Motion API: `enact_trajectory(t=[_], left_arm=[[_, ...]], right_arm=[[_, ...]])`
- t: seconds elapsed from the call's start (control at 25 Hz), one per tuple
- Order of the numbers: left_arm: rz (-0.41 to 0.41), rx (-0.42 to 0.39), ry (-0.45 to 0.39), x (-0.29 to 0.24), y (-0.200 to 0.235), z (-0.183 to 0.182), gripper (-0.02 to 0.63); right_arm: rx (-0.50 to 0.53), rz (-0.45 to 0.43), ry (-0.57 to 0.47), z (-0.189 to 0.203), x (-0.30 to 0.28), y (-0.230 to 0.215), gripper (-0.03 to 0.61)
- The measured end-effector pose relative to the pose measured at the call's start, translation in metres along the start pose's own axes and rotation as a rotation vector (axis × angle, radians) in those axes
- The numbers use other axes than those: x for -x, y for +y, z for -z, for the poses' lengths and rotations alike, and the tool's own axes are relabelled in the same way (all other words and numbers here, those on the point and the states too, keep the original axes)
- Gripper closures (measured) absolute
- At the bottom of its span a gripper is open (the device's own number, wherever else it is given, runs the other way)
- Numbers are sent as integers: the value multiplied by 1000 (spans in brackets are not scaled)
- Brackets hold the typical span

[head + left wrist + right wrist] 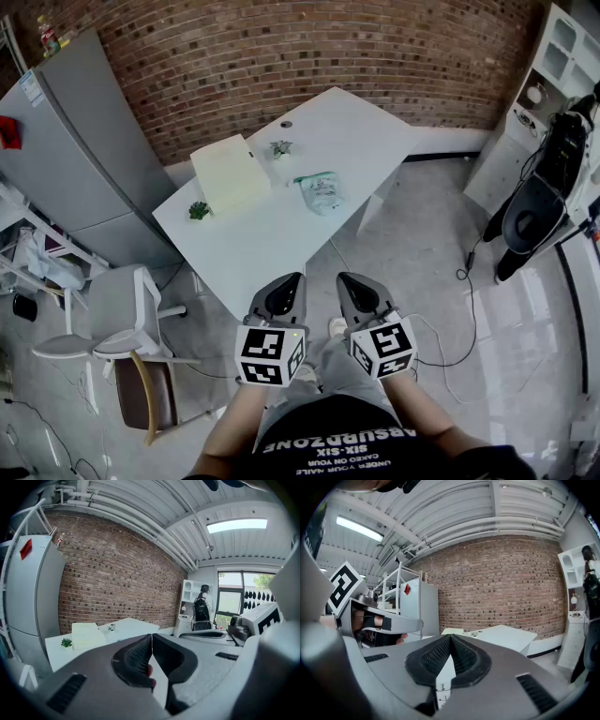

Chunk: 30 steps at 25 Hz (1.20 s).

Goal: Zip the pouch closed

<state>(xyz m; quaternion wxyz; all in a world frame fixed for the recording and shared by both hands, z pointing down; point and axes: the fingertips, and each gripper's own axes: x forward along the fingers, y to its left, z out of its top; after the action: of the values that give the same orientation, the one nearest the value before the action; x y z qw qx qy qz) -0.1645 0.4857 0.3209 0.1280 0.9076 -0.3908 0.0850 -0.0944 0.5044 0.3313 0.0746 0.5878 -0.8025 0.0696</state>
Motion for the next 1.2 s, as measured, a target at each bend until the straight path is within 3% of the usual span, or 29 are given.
enact_trajectory(t=[0.64,0.76,0.92,1.2], left_arm=[[3,-44,44,-60,11,-12,601],[26,-27,39,-76,14,-18,548],[61,9,55,-98,17,-25,488],[39,-2,103,-140,34,-27,476]], right_arm=[[7,-21,10,-6,-41,-54,572],[11,-39,10,-9,-53,-65,517],[10,-69,21,-12,-71,-79,495],[-1,-106,49,-12,-106,-110,486]])
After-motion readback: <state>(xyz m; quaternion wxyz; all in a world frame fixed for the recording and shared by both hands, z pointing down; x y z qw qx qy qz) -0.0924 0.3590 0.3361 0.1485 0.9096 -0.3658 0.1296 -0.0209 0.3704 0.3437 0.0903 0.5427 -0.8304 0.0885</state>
